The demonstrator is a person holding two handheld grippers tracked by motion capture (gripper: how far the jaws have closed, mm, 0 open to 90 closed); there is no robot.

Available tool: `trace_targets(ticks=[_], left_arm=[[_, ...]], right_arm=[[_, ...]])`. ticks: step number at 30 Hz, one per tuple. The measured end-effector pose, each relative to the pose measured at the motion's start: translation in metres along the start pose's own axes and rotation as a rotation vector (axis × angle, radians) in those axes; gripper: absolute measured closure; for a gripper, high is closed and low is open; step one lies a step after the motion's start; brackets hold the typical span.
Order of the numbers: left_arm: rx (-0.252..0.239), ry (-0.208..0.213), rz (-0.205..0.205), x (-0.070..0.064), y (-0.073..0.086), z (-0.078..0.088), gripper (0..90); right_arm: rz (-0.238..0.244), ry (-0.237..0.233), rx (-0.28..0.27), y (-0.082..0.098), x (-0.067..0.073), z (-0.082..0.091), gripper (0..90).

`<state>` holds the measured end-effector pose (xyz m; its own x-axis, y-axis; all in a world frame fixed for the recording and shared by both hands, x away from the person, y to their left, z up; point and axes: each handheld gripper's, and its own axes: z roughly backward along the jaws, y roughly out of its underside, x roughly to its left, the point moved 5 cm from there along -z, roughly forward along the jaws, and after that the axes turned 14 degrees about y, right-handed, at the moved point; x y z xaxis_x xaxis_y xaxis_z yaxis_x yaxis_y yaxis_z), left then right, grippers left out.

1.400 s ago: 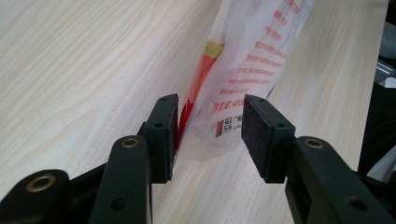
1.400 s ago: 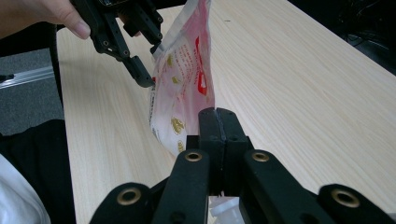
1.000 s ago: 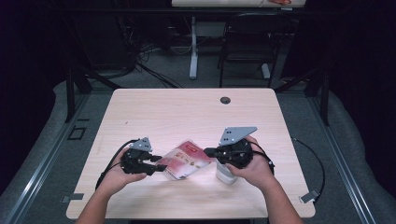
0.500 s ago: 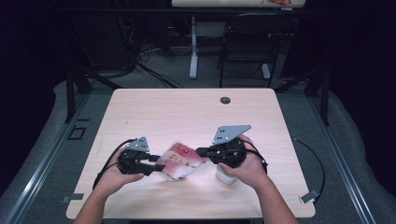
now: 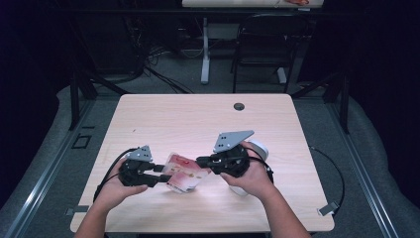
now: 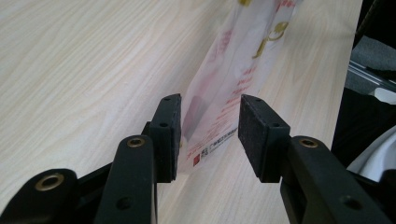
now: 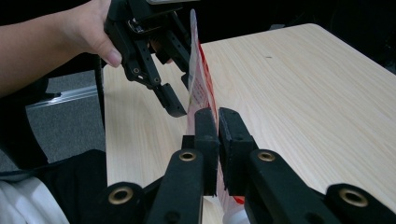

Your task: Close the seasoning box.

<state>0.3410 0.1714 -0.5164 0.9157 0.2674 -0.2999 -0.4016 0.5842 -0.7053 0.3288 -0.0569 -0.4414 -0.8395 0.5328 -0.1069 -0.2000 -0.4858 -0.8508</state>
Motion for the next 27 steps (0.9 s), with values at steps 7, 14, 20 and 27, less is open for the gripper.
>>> trace_targets(ticks=[7,14,20,27], left_arm=[[-0.016,0.001,-0.009,-0.002,0.001,0.006,60.8],[0.0,0.0,-0.004,-0.002,0.007,0.008,63.6],[-0.003,0.006,0.014,0.0,0.011,0.009,64.1],[-0.009,0.002,0.047,0.005,0.018,0.012,63.7]], right_arm=[[0.009,-0.024,-0.003,-0.008,0.008,-0.009,85.2],[0.016,-0.034,-0.004,-0.015,0.014,-0.018,82.9],[0.009,-0.028,-0.008,-0.018,0.015,-0.02,79.8],[0.0,-0.015,-0.037,-0.024,0.015,-0.008,76.9]])
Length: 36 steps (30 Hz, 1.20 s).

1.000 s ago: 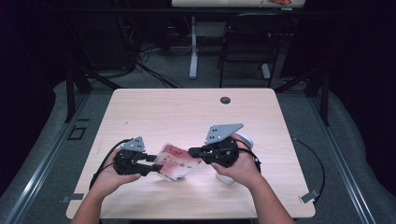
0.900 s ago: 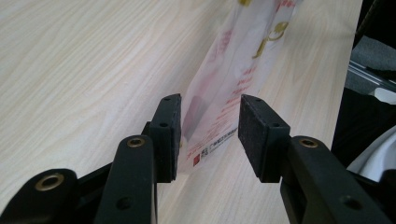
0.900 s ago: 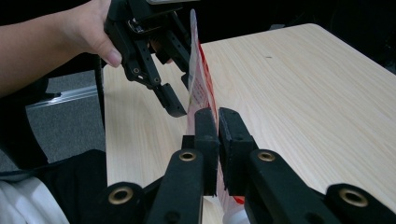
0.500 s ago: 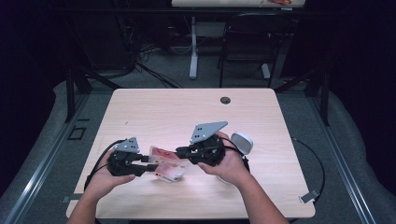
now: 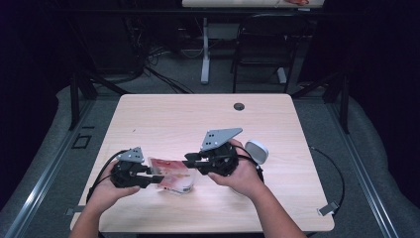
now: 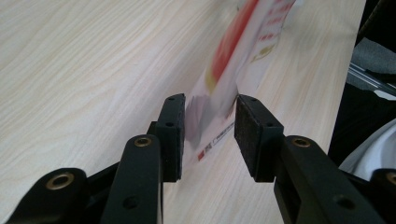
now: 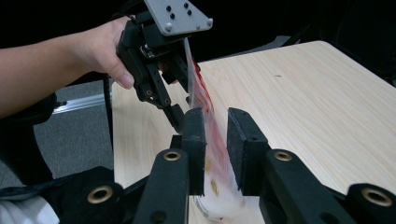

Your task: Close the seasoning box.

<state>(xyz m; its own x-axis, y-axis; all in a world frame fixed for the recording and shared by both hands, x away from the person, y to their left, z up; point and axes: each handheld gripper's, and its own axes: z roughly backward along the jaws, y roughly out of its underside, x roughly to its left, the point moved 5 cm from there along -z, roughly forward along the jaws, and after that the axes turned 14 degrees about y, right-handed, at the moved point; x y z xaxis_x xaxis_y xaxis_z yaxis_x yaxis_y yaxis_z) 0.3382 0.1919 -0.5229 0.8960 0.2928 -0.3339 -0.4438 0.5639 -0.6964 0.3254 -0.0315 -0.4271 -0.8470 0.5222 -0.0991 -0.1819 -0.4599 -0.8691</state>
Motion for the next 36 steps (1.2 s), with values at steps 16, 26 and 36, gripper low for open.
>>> trace_targets(ticks=[16,26,36], left_arm=[[-0.011,-0.02,0.025,0.004,0.006,0.01,56.0],[-0.019,-0.066,0.028,0.002,0.012,0.029,55.3],[-0.051,-0.132,0.038,0.007,0.019,0.05,54.1]], right_arm=[[-0.058,0.094,-0.033,0.012,-0.02,0.021,69.1],[-0.099,0.166,-0.07,0.021,-0.031,0.034,59.2],[-0.152,0.187,-0.059,0.038,-0.039,0.046,59.7]])
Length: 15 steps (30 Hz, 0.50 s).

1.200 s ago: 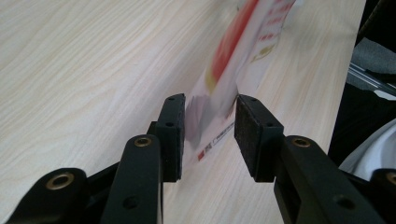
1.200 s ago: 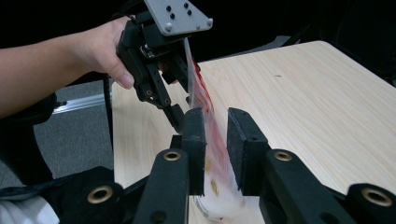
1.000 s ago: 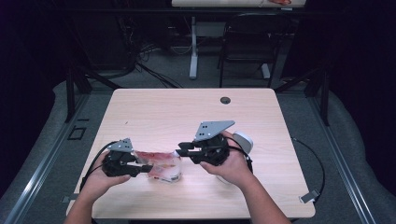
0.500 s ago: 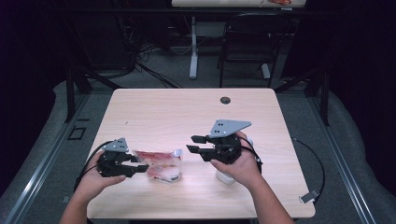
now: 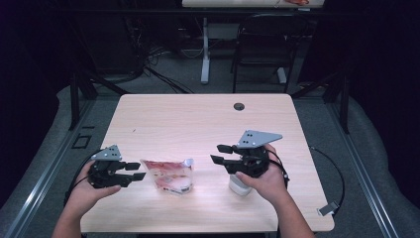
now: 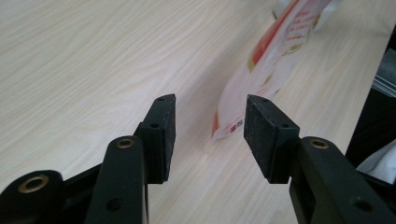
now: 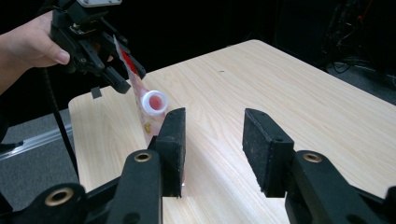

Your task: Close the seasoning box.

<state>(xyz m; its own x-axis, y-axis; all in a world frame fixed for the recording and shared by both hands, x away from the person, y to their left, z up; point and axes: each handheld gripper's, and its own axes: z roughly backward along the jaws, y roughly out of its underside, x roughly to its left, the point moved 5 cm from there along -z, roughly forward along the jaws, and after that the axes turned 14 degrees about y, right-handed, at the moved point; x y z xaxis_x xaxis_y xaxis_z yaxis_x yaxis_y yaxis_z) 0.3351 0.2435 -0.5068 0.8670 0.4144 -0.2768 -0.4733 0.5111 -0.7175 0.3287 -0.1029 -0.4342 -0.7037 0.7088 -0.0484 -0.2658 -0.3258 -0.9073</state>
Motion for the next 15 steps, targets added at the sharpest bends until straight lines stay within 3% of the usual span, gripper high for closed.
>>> trace_targets(ticks=[7,8,15], left_arm=[[-0.04,-0.034,0.014,0.007,0.002,0.01,49.8],[-0.053,-0.054,0.02,0.009,0.002,0.01,49.7],[-0.056,-0.108,0.03,0.016,0.005,0.01,46.0]], right_arm=[[-0.026,0.049,-0.021,0.005,-0.011,0.01,56.9],[-0.028,0.058,-0.021,0.006,-0.013,0.012,56.8],[-0.048,0.13,-0.027,0.014,-0.029,0.022,54.0]])
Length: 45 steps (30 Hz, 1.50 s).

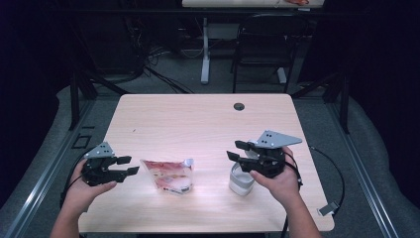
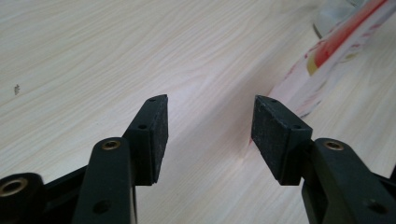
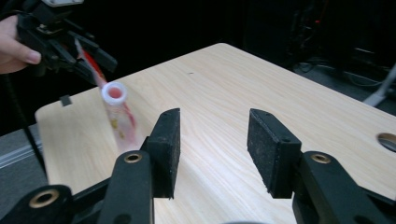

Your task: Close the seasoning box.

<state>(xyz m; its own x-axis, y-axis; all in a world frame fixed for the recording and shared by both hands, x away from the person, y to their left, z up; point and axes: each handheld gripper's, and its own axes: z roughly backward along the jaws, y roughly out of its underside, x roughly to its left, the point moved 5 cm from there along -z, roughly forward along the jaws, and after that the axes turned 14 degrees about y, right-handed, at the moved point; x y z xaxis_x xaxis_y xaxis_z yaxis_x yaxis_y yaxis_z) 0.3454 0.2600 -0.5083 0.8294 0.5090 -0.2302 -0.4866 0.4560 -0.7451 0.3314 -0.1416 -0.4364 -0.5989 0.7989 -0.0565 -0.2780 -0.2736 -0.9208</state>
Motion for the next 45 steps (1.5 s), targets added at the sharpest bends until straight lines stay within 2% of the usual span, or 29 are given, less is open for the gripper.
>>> trace_targets(ticks=[1,6,11,16,20,21,22,25,31,40,45], left_arm=[[-0.012,-0.013,0.009,0.002,0.0,-0.001,45.5],[-0.01,-0.046,0.022,0.006,0.002,-0.003,45.2],[-0.025,-0.047,0.036,0.007,0.002,-0.003,45.0],[-0.045,-0.042,0.044,0.007,0.0,-0.002,44.8],[-0.044,-0.05,0.05,0.008,0.001,-0.003,44.6],[-0.044,-0.05,0.05,0.008,0.001,-0.003,44.6],[-0.042,-0.056,0.054,0.008,0.001,-0.003,44.5],[-0.041,-0.06,0.06,0.009,0.002,-0.003,44.3],[-0.043,-0.062,0.061,0.009,0.002,-0.004,43.9],[-0.038,-0.061,0.056,0.009,0.002,-0.006,43.7],[-0.037,-0.064,0.057,0.01,0.003,-0.006,43.7]], right_arm=[[-0.002,0.01,-0.002,0.001,-0.002,0.001,53.8],[-0.014,0.048,0.006,0.006,-0.014,0.005,54.1],[-0.031,0.07,0.01,0.01,-0.021,0.01,58.8],[-0.061,0.114,0.011,0.012,-0.034,0.015,68.0],[-0.062,0.163,0.02,0.013,-0.043,0.017,73.8],[-0.062,0.163,0.02,0.013,-0.043,0.017,73.8],[-0.07,0.189,0.023,0.013,-0.049,0.017,76.9],[-0.086,0.218,0.026,0.014,-0.057,0.018,81.1],[-0.112,0.249,0.048,0.018,-0.069,0.017,89.4],[-0.153,0.312,0.074,0.033,-0.081,0.014,90.0],[-0.169,0.324,0.088,0.039,-0.086,0.013,90.0]])
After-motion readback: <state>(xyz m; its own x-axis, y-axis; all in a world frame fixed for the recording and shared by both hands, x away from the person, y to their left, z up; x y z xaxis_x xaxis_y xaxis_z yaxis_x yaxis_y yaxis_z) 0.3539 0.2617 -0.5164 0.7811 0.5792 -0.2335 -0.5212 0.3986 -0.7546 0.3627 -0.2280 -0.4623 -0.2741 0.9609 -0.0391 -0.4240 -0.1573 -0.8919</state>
